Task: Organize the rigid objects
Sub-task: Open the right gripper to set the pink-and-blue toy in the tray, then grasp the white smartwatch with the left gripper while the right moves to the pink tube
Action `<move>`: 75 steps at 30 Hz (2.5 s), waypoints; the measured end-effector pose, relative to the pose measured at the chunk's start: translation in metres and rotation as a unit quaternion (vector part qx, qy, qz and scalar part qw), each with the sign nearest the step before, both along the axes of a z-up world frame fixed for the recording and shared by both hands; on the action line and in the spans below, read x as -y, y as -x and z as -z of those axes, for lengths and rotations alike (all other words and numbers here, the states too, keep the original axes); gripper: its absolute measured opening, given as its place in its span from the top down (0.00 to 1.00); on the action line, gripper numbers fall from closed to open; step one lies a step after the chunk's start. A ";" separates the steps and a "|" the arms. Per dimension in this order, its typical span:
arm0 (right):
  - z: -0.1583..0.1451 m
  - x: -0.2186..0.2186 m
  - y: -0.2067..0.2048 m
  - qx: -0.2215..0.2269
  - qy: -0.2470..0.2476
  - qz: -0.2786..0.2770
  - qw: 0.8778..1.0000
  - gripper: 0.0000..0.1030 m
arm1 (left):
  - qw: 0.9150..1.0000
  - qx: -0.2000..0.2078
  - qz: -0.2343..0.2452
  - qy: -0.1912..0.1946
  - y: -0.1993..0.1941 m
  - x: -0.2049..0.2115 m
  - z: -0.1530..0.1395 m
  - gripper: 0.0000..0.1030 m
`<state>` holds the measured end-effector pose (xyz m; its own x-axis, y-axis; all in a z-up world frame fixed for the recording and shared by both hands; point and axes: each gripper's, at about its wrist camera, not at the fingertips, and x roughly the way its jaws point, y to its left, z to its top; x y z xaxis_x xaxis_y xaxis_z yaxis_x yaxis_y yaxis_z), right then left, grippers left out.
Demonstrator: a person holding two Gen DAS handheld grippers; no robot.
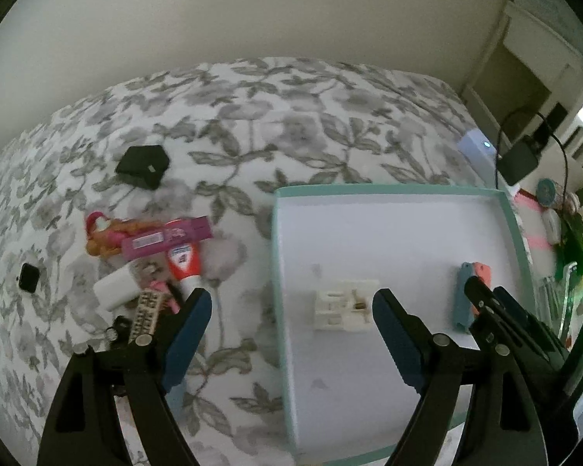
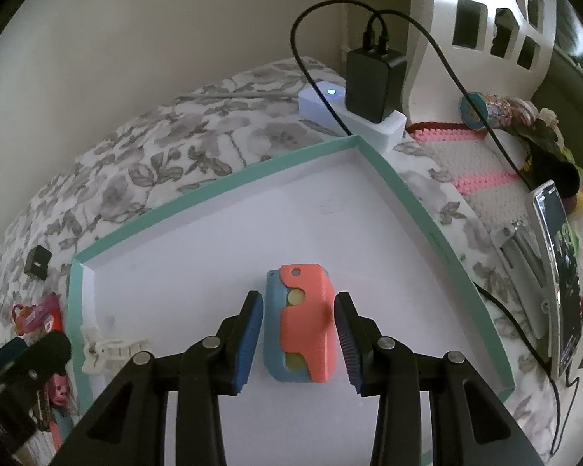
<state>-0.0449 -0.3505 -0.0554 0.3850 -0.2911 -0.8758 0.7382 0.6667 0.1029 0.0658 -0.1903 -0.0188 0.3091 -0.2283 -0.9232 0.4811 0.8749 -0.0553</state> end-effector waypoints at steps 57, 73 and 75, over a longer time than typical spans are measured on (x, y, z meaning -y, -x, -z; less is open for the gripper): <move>-0.090 -0.122 -0.072 0.177 0.038 -0.205 0.962 0.00 | 0.975 0.091 -0.204 -0.003 -0.101 -0.244 -0.045 0.06; -0.050 -0.167 -0.145 0.111 -0.015 -0.244 0.963 0.00 | 0.956 0.000 -0.293 0.023 -0.134 -0.329 -0.001 0.07; -0.041 -0.169 -0.153 0.096 -0.019 -0.248 0.964 0.00 | 0.955 -0.009 -0.294 0.027 -0.137 -0.330 0.004 0.07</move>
